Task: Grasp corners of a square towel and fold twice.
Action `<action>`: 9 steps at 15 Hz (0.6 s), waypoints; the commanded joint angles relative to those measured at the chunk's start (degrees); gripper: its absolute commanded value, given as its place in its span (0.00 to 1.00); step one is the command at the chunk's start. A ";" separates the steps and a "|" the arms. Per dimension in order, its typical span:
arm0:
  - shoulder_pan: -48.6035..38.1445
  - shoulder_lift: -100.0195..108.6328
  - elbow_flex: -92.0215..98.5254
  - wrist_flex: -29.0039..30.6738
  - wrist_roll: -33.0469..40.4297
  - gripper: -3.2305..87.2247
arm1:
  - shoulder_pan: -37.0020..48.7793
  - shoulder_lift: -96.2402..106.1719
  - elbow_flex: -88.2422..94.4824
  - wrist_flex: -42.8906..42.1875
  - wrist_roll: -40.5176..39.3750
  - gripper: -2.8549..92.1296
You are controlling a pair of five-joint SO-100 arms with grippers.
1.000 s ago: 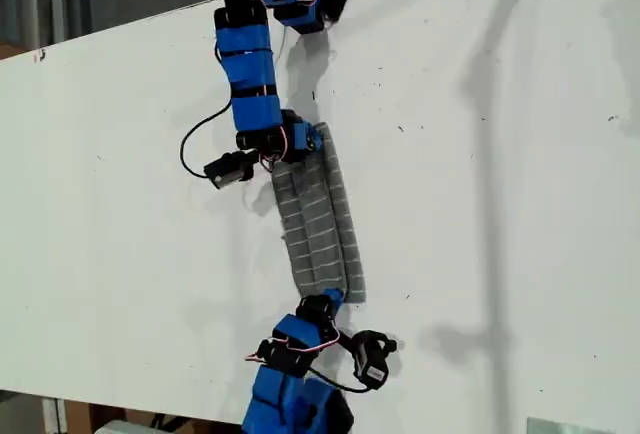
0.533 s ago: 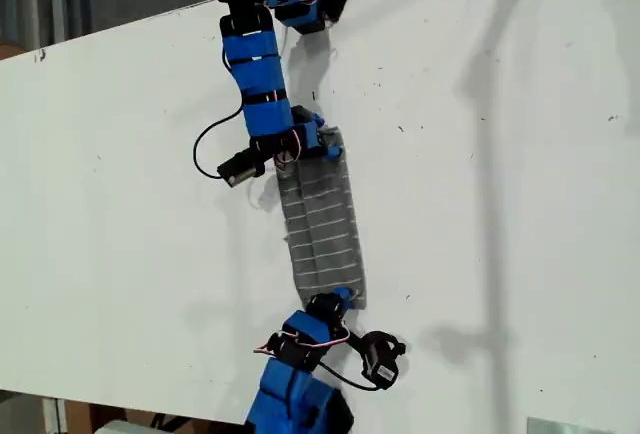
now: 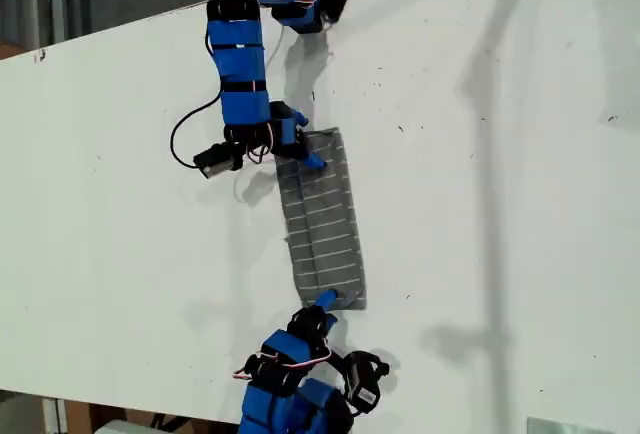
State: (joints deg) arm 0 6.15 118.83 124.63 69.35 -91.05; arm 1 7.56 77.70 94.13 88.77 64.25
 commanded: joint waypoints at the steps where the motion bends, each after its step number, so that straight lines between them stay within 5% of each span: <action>1: -3.43 11.25 6.42 0.62 0.62 0.27 | 3.43 -3.60 0.09 -3.60 -2.99 0.47; 4: -3.52 25.14 17.58 -0.88 -2.02 0.27 | 8.09 -12.92 0.18 -8.44 -6.50 0.37; 7: -4.04 26.10 21.97 -2.99 -2.72 0.27 | 9.23 -13.97 1.32 -8.17 -6.06 0.03; 9: -5.54 29.00 26.02 -4.39 -2.37 0.27 | 9.05 -9.32 8.17 -10.02 -3.60 0.03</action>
State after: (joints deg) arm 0 1.93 145.81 149.77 66.18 -93.43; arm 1 15.56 66.45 96.33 79.37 59.24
